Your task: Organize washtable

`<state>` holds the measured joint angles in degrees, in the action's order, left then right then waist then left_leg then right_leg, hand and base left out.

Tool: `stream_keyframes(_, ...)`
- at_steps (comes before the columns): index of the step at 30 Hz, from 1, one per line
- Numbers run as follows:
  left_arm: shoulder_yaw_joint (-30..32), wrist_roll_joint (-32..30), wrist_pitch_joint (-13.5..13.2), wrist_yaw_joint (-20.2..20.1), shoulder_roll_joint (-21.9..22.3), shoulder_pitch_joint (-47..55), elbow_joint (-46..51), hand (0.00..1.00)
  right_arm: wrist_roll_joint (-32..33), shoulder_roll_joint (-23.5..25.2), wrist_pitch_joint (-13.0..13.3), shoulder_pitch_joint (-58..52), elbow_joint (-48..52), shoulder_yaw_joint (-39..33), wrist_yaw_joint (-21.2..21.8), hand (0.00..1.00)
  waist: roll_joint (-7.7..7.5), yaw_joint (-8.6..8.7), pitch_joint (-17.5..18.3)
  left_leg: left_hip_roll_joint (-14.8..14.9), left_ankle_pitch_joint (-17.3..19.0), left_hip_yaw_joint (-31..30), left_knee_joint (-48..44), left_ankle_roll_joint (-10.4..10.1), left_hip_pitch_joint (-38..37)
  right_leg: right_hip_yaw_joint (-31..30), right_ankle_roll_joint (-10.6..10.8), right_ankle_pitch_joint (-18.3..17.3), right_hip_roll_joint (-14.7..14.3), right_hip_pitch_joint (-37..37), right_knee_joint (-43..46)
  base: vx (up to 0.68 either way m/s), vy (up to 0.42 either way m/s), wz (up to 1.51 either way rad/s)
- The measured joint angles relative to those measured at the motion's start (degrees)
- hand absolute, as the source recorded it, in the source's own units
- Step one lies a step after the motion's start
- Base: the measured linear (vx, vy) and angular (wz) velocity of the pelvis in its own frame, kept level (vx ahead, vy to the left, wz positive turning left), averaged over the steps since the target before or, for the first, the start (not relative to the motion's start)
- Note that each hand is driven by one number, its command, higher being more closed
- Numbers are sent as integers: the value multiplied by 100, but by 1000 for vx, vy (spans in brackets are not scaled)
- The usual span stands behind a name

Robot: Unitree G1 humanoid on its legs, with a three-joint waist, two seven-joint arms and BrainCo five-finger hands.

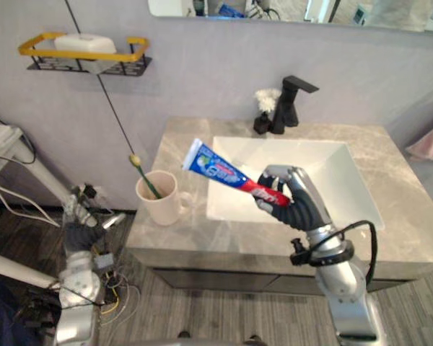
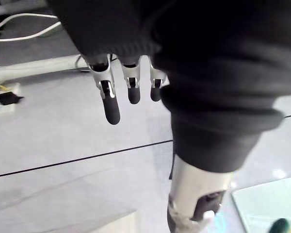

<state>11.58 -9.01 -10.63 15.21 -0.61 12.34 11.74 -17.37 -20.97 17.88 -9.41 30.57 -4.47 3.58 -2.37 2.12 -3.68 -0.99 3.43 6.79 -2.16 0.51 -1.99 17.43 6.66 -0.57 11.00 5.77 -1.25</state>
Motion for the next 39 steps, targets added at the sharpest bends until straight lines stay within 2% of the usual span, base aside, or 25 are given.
stream_keyframes(6,-224,-298,-136,138,-4,2,884,0,0,295,-50,-1,1,176,-113,100,23,-3,70,2,-3,7,-4,1,-5,-5,0,0,0,1,1,-11,-4,0)
stream_keyframes(10,-492,-198,-251,140,-20,0,1324,0,1,410,-60,1,0,320,-204,100,52,-13,141,3,-3,6,-1,2,-9,-4,0,0,0,8,0,0,0,0)
stream_keyframes(12,-692,360,-420,63,-33,-2,1534,0,3,445,-88,7,0,334,-228,100,51,-18,142,2,-4,5,0,2,-22,-1,0,0,0,20,1,0,0,0)
stream_keyframes(13,-819,877,-545,-102,-57,-14,1606,0,4,487,-110,17,-2,364,-242,100,52,-18,143,3,-5,4,6,2,-46,1,0,0,0,45,-1,0,0,0)
stream_keyframes(16,-1136,1691,-600,-315,-163,-37,1755,0,-1,493,-213,84,-9,575,-362,100,53,-12,145,1,-25,-9,29,2,-61,10,0,0,1,59,-1,-8,-4,1)
stream_keyframes(22,-1835,2721,-599,-747,-338,-438,1785,0,-125,632,-385,401,-284,779,-572,100,46,-16,149,-8,-202,-154,226,-5,-94,161,0,0,-6,82,-3,-31,-24,13)
stream_keyframes(25,-2120,3002,-582,-811,-406,-483,1814,0,-127,633,-485,552,-370,920,-719,100,46,-30,149,-1,-210,-160,227,-14,-110,165,0,0,-20,96,-3,-34,-22,1)
stream_keyframes(32,-2549,3143,-451,-882,-498,-745,1791,0,-283,633,-556,819,-551,1238,-864,100,44,-32,151,2,-249,-140,285,-18,-151,148,-1,2,-30,96,-1,-22,-10,-1)
stream_keyframes(39,-2681,3333,-331,-851,-537,-1016,1394,0,-355,626,-557,1157,-557,1470,-909,100,20,-27,155,4,-312,-106,429,-32,-223,133,-1,4,-47,92,-12,-5,-4,-1)
